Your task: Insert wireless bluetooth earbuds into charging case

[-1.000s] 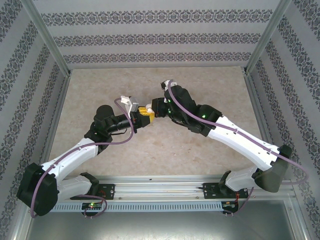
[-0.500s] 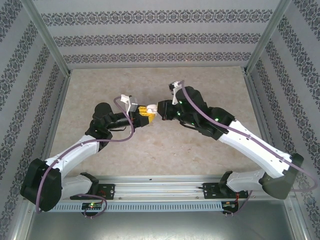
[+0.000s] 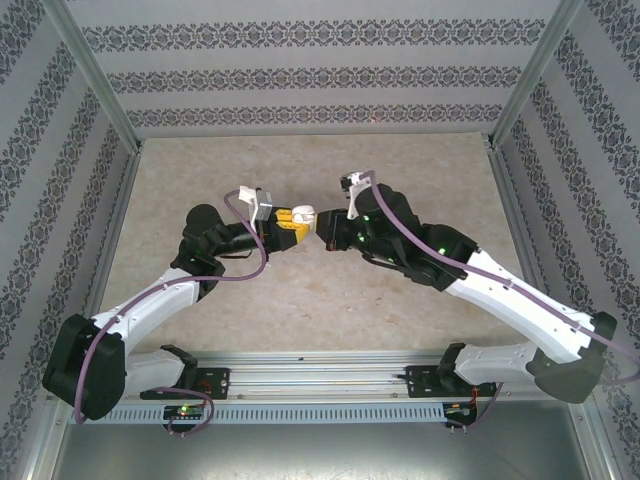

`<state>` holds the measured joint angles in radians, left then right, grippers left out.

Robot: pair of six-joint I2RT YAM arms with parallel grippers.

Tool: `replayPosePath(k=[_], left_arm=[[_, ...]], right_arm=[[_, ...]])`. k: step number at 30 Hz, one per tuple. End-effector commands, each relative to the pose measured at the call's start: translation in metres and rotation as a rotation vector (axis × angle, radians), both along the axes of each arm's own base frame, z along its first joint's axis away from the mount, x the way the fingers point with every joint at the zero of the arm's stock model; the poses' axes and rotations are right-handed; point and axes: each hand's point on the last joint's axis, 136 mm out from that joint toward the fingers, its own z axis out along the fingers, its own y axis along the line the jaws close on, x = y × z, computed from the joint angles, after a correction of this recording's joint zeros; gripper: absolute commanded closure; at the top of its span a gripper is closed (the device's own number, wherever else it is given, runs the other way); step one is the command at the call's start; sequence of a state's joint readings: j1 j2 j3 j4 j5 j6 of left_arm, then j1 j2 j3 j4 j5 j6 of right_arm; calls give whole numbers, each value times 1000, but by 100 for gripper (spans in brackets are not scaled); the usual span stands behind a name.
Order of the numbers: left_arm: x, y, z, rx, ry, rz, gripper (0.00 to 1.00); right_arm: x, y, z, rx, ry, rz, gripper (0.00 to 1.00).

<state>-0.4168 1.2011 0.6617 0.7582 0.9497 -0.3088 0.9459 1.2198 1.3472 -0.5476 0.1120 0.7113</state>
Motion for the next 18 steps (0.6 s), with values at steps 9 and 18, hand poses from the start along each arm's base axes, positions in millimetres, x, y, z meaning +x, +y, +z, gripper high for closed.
replayPosePath(k=[9,18], left_arm=[[-4,6,21,-43,-76,11,100],[-2,6,20,-40,-77,21,100]], right_arm=[[15,13,23,10,-84,-23,88],[18,10,33,2,-117,-39,88]])
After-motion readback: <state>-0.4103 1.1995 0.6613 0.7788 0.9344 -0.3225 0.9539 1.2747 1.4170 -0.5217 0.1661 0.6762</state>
